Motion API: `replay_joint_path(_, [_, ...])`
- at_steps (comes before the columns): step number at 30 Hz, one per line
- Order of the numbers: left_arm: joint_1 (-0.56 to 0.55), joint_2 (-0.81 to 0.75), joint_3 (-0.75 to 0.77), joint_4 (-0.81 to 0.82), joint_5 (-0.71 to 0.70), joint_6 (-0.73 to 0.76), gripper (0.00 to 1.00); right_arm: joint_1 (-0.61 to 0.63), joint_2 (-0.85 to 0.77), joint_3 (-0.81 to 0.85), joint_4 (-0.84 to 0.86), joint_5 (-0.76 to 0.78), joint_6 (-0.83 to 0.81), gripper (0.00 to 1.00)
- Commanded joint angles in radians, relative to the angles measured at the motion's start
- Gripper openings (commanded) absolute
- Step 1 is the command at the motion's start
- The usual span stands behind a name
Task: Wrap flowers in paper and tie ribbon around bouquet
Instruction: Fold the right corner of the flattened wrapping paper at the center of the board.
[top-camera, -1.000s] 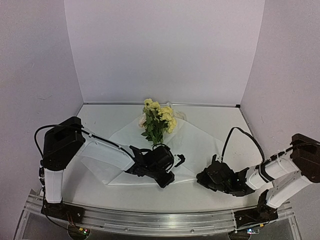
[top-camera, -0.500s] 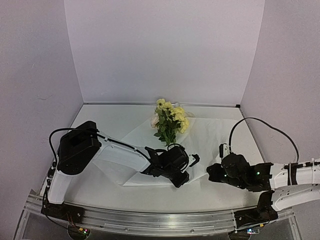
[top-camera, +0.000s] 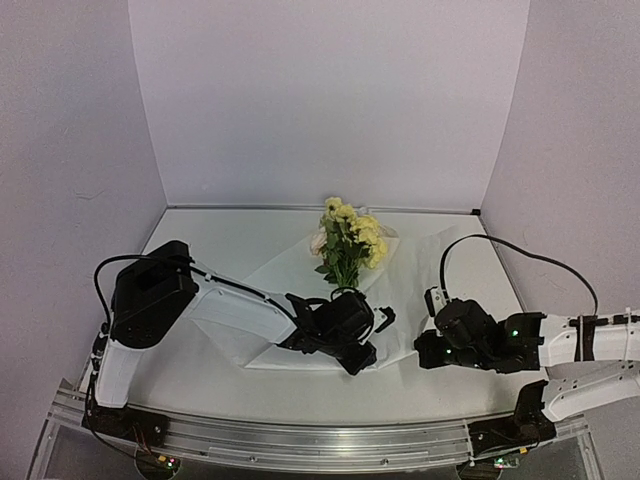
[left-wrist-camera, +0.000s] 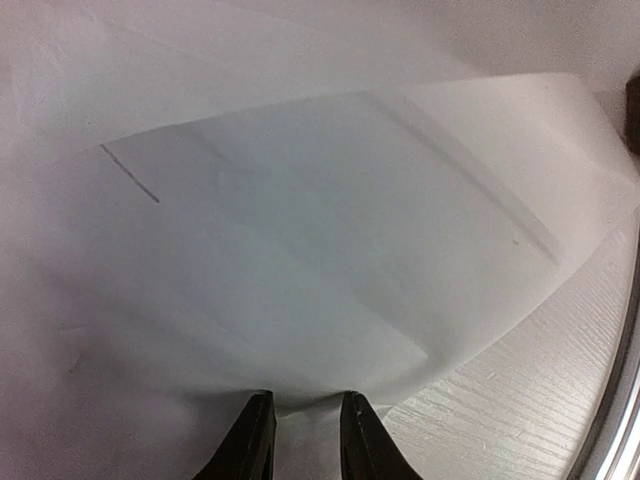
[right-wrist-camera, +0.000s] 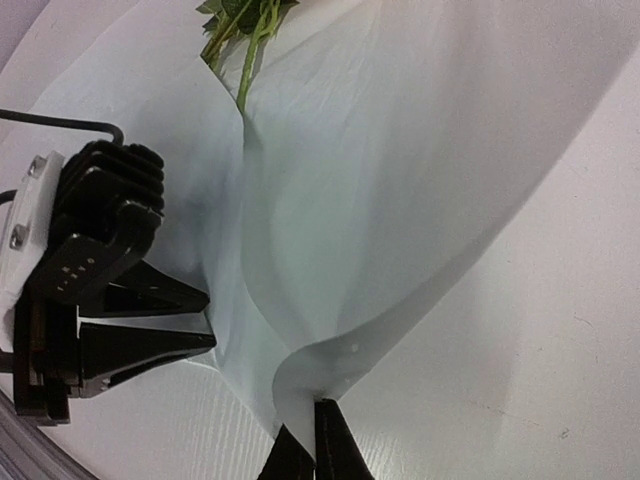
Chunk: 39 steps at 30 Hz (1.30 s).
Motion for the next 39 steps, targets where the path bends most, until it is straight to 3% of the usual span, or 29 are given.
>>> replay_joint_path(1, [0.022,-0.055,-0.001,0.007,-0.009,0.062,0.25,0.006,-0.008,0.022,-0.044,0.001,-0.026,0.0])
replay_joint_path(15, [0.043,0.089,0.198,-0.024,-0.036,0.225,0.23,0.006,-0.017,0.082,-0.15,-0.015,-0.066,0.0])
replay_joint_path(26, [0.054,0.151,0.222,-0.002,-0.001,0.233,0.22,0.006,-0.012,0.14,-0.242,-0.045,-0.114,0.0])
replay_joint_path(39, [0.13,-0.23,-0.063,0.109,0.078,0.009,0.31,0.006,0.014,0.18,-0.339,-0.029,-0.188,0.0])
